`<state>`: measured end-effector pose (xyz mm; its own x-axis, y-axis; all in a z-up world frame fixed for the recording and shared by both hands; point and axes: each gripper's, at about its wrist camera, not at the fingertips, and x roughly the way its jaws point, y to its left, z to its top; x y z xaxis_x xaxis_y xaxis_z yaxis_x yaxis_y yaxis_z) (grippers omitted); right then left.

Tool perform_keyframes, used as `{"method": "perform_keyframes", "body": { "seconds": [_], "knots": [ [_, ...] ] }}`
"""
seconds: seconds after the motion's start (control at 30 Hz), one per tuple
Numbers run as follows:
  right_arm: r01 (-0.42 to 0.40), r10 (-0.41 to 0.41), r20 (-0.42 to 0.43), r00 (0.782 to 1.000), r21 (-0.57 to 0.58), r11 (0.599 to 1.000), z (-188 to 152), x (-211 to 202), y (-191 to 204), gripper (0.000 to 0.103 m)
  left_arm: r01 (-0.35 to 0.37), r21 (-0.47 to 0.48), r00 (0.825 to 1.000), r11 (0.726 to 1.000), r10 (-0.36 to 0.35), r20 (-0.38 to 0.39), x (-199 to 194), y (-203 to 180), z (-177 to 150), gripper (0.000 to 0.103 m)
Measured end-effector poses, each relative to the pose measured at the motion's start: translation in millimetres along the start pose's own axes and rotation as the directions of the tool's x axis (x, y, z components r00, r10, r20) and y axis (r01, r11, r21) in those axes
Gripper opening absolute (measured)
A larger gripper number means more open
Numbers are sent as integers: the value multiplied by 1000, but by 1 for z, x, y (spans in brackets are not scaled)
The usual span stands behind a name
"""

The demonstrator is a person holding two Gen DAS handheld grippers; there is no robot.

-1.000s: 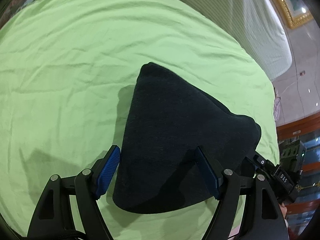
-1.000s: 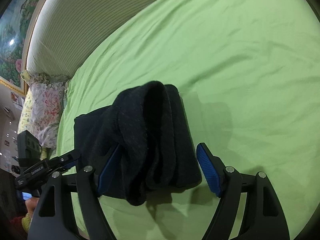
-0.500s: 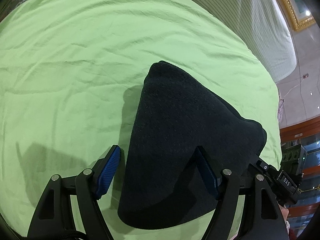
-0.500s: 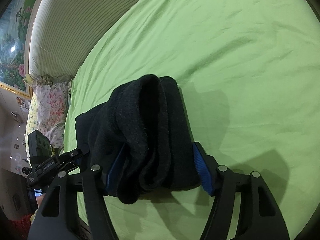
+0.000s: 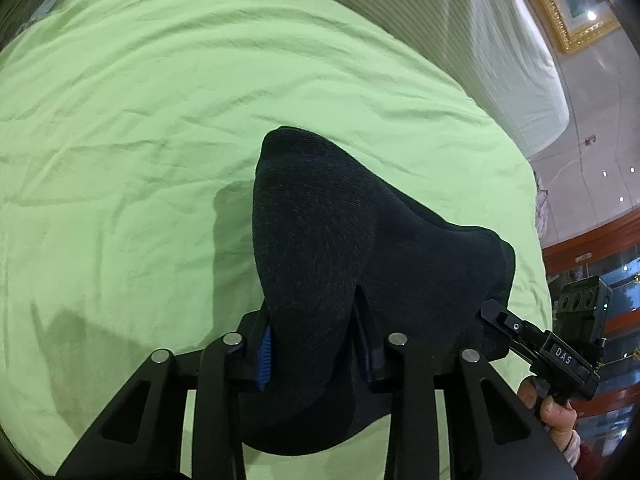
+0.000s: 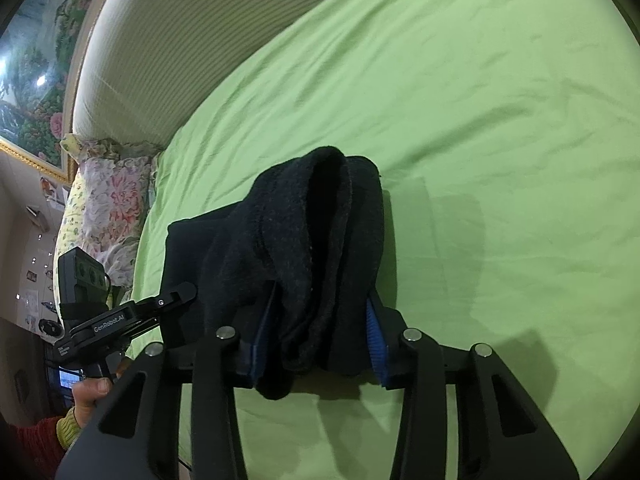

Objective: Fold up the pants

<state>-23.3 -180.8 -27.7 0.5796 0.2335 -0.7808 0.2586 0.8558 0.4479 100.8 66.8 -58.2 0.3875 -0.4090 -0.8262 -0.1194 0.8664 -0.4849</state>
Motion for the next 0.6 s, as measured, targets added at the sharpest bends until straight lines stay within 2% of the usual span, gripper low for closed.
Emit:
{"method": "perform_keyframes", "body": {
  "seconds": [0.3, 0.6],
  "knots": [
    [-47, 48, 32, 998, -31, 998, 5, -9, 28, 40, 22, 37, 997, 999, -25, 78, -38, -9, 3, 29],
    [-76, 77, 2, 997, -124, 989, 23, 15, 75, 39, -15, -37, 987, 999, 21, 159, -83, 29, 17, 29]
  ]
}}
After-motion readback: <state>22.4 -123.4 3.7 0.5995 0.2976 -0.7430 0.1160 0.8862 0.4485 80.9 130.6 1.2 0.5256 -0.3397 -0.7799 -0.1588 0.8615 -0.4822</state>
